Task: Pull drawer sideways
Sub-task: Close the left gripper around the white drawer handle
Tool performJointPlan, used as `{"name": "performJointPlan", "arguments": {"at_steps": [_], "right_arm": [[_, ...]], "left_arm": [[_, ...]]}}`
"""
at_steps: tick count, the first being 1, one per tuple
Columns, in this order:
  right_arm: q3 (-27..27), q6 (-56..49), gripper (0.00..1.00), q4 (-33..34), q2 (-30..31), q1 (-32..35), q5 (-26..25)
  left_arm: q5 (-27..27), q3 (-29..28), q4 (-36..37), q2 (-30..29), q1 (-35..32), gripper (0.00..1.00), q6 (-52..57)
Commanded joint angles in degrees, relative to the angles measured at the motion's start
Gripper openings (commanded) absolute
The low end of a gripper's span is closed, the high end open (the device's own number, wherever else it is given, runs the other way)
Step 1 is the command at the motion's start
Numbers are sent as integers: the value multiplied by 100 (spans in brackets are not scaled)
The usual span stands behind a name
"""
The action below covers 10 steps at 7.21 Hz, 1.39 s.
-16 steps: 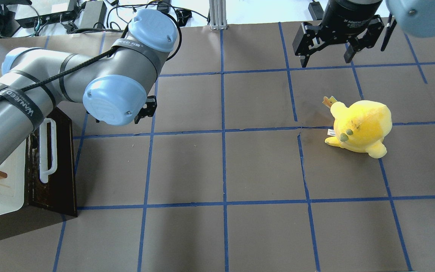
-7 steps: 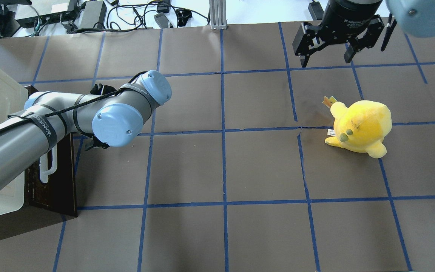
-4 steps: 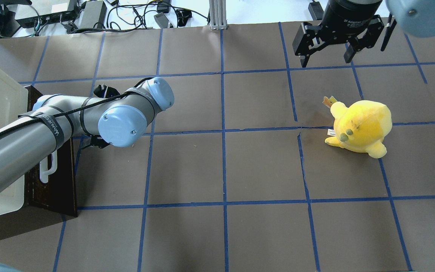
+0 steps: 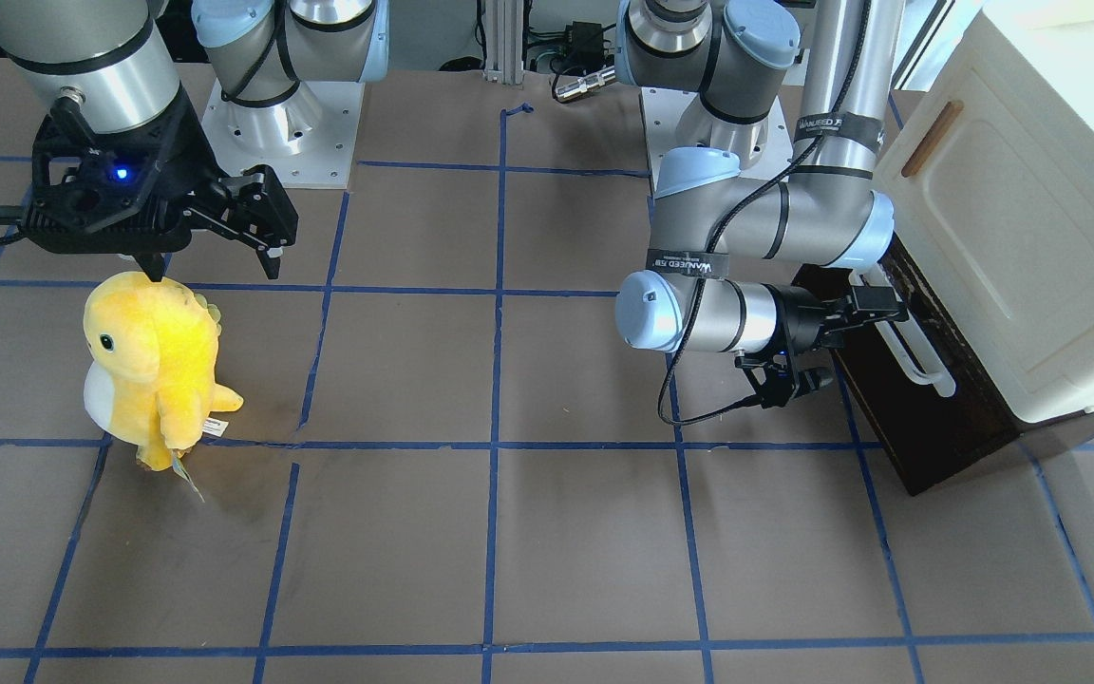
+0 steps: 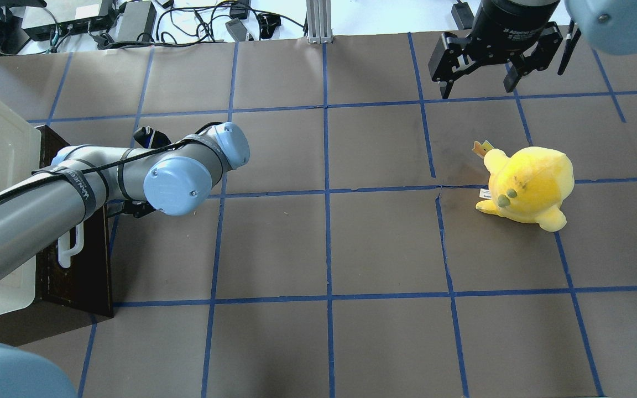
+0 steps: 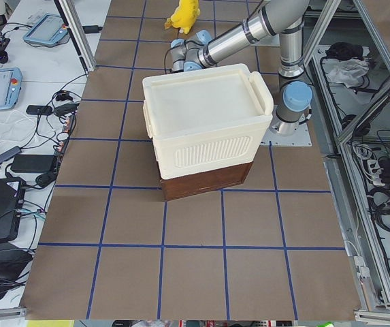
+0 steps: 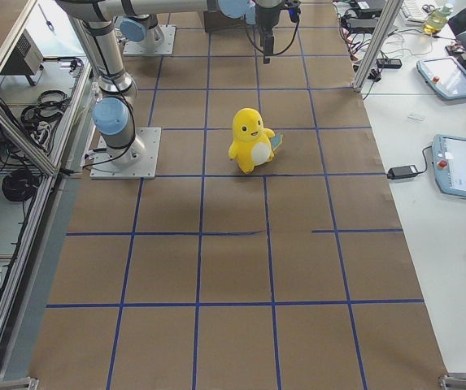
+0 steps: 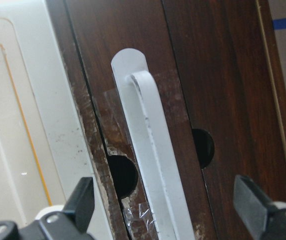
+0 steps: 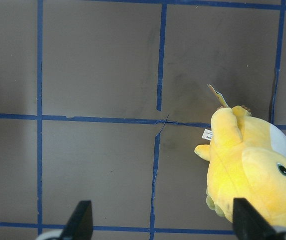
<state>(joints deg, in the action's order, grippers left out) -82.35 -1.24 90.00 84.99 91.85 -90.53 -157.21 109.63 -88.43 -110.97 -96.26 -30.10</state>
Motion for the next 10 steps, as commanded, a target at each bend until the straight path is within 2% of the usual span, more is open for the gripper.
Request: {"name": "performJointPlan", "arguments": {"at_steps": [1,3,6,7,9,10], "right_arm": [[0,1,100,0,0,0,0],[0,1,100,0,0,0,0],[0,-8,100,0,0,0,0],[0,1,100,0,0,0,0],[0,1,100,0,0,0,0],[0,1,100,0,0,0,0]], "left_arm": [[-20,15,9,-99,168,100,-5],[-29,58,9,-170,283,97,4],[-20,15,18,-196,274,82,57],[-20,15,18,-188,274,71,57],[-20,24,18,-196,274,68,57],[-20,24,18,-188,283,61,57]]}}
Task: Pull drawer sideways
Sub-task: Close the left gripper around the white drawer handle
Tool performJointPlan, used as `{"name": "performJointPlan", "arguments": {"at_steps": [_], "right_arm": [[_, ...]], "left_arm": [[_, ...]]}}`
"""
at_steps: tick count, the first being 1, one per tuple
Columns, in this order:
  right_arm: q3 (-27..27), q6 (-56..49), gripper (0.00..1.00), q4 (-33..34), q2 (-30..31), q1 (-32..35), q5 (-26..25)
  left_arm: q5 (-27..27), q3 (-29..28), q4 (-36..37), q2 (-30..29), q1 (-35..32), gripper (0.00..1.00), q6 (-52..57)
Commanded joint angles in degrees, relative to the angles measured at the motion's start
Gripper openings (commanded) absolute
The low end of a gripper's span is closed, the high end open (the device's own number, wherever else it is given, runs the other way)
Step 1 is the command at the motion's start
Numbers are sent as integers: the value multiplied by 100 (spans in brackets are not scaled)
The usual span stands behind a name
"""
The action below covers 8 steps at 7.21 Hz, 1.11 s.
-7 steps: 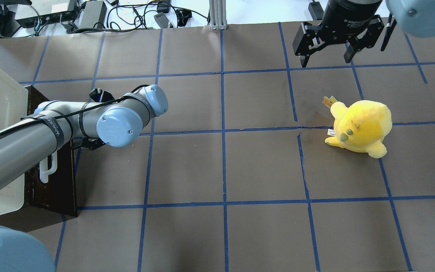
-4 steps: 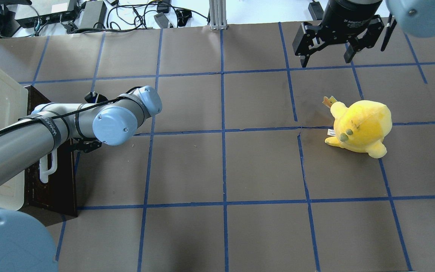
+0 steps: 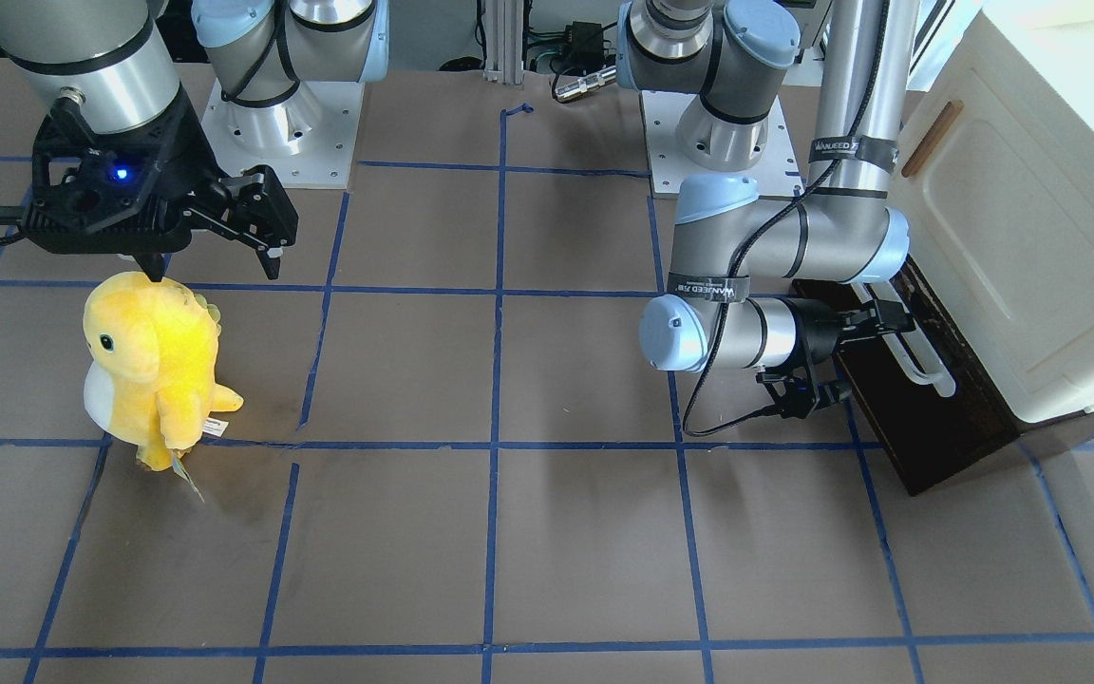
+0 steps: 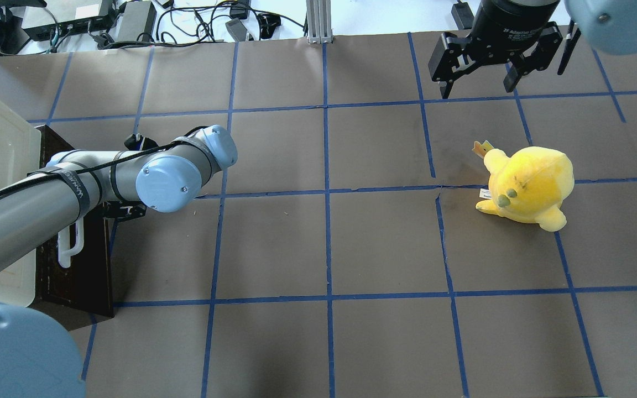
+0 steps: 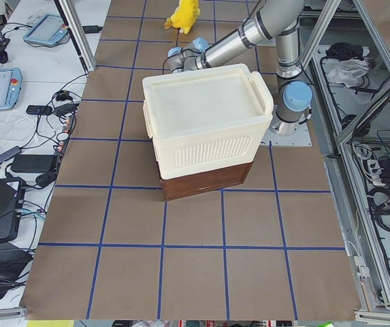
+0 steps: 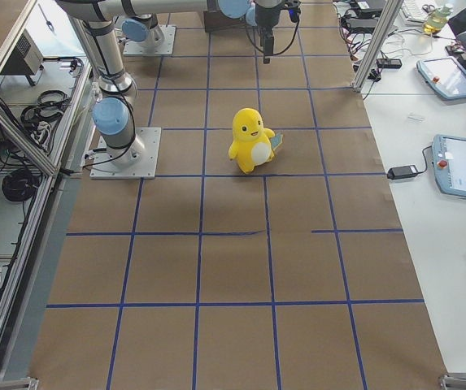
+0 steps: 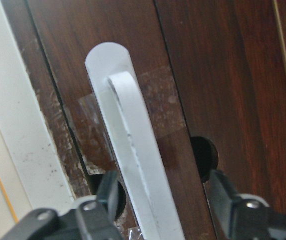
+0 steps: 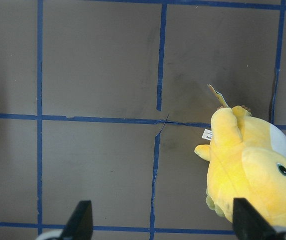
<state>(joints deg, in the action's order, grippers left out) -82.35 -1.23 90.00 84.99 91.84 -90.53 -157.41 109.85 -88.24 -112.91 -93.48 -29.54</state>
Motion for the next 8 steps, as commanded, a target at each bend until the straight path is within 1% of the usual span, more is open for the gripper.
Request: {"name": "performJointPlan", "arguments": {"at_steps": [1,5,8], "right_arm": [[0,0,100,0,0,0,0],[0,0,100,0,0,0,0],[0,0,100,0,0,0,0]], "left_arm": [[0,2,0,15,5,59,0],[0,11,0,15,5,55,-17],[0,11,0,32,5,49,0]]}}
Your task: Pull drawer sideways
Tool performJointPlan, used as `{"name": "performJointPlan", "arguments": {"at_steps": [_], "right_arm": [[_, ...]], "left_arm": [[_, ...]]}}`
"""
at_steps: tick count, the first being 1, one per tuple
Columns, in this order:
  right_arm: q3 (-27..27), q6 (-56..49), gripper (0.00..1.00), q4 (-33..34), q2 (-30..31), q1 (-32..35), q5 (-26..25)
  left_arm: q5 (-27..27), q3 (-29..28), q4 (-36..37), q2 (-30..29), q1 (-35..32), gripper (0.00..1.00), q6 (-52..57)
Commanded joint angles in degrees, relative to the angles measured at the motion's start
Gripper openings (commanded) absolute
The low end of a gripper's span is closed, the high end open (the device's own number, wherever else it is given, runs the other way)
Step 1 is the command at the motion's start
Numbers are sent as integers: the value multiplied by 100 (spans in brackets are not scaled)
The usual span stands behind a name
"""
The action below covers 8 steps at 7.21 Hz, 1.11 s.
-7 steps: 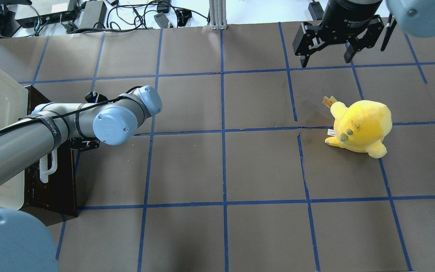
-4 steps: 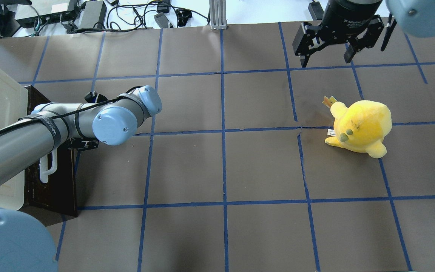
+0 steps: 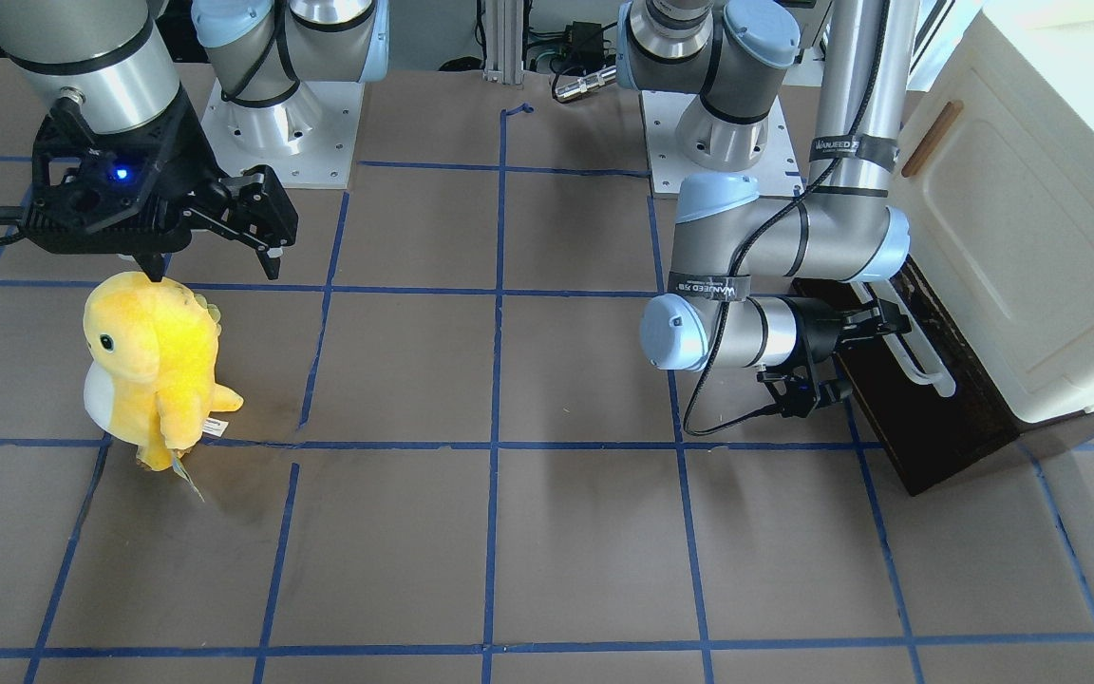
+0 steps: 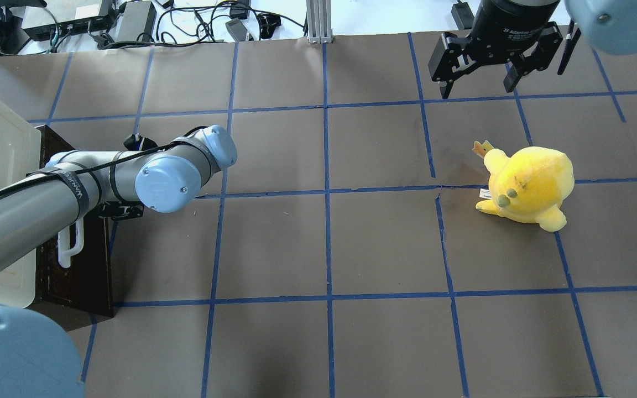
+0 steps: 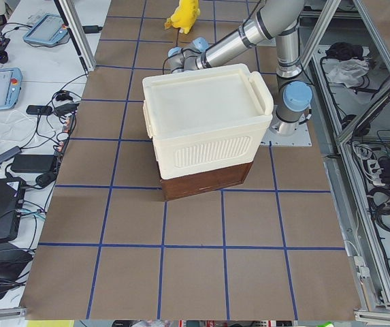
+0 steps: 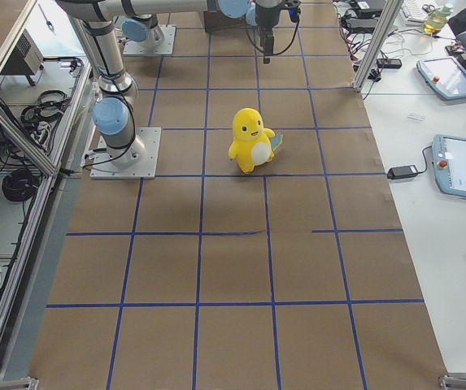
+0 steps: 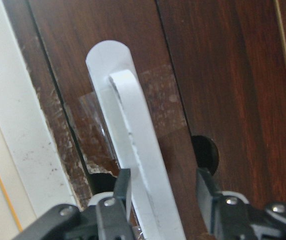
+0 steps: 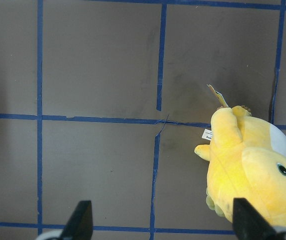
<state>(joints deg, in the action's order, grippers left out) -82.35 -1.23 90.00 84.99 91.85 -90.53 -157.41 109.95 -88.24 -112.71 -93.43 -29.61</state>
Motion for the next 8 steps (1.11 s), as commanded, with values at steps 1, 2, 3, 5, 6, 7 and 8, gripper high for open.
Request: {"name": "performJointPlan", "arguments": {"at_steps": [1,2,3,5,6,7,8], "right_arm": [[0,0,100,0,0,0,0],[0,-9,100,0,0,0,0],[0,0,100,0,0,0,0],[0,0,100,0,0,0,0],[0,0,100,0,0,0,0],[0,0,100,0,0,0,0],[0,0,100,0,0,0,0]], "left_arm": [[-9,0,0,12,0,49,8],[0,0,0,21,0,49,8],[0,0,0,21,0,49,8],[-9,9,0,21,0,46,-1],[0,9,0,21,0,46,-1],[0,9,0,21,0,45,-1],[0,18,0,21,0,45,-10]]}}
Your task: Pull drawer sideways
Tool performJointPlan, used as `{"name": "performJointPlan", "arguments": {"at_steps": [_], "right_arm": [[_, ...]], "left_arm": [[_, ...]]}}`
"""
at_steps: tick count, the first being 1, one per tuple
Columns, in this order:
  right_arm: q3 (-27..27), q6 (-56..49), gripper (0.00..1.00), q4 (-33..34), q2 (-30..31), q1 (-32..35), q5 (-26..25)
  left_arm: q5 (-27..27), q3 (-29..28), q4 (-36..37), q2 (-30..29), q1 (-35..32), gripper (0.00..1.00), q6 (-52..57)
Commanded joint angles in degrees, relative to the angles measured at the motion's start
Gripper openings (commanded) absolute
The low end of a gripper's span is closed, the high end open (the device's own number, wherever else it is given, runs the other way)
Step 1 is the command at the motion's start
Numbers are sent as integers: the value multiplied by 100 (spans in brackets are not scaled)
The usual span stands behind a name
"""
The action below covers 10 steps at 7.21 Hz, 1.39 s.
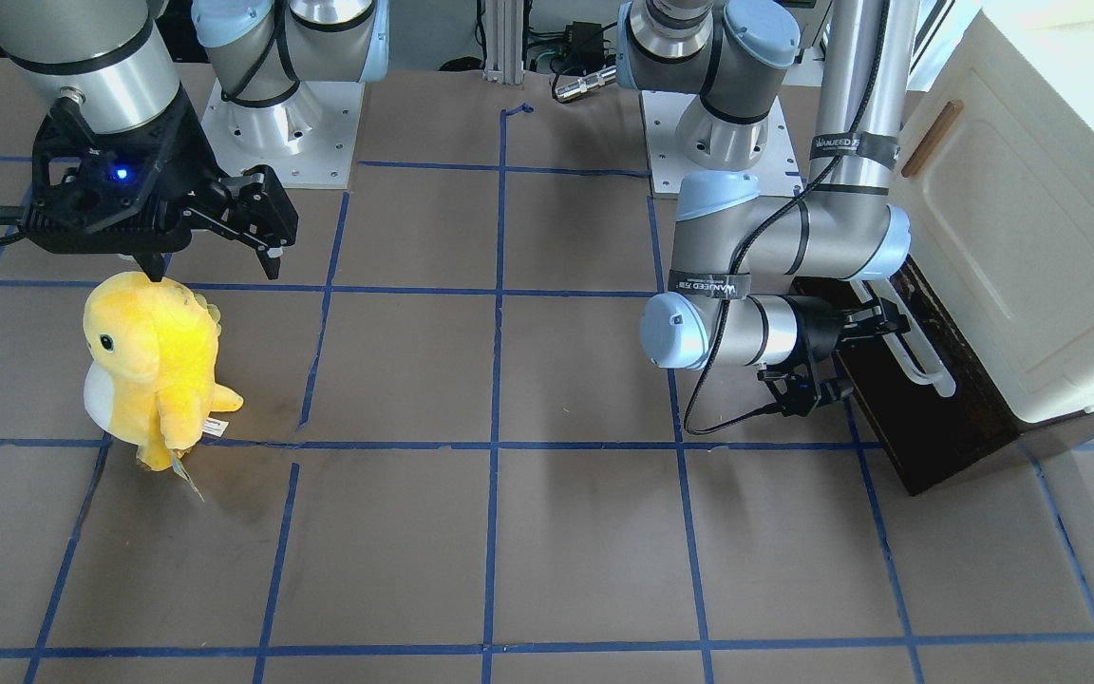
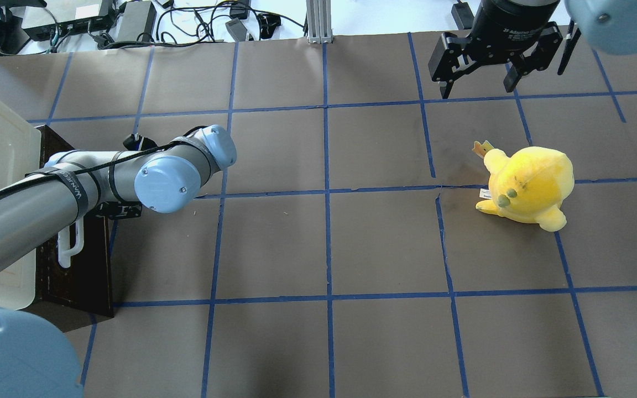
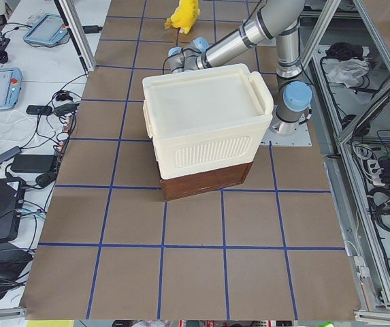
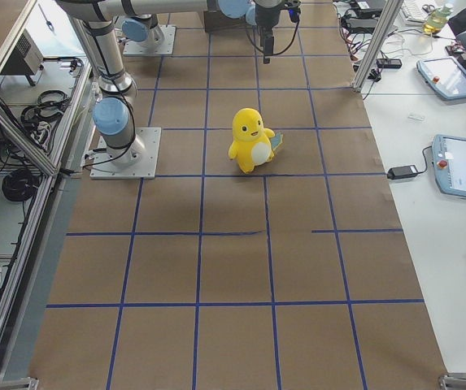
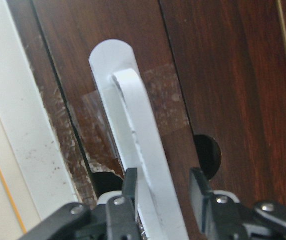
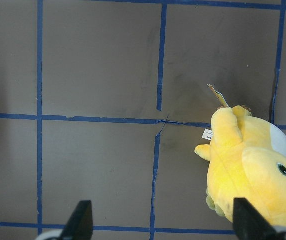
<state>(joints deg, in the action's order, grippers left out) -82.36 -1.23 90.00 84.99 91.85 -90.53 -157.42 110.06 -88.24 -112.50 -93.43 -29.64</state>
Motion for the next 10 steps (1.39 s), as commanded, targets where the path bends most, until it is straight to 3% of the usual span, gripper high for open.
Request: {"name": "performJointPlan", "arguments": {"at_steps": [1,10], "right_arm": [[0,0,100,0,0,0,0],[0,0,100,0,0,0,0]], "left_arm": [[-8,6,0,0,0,45,2],[-8,-20,-9,0,0,30,37]]}}
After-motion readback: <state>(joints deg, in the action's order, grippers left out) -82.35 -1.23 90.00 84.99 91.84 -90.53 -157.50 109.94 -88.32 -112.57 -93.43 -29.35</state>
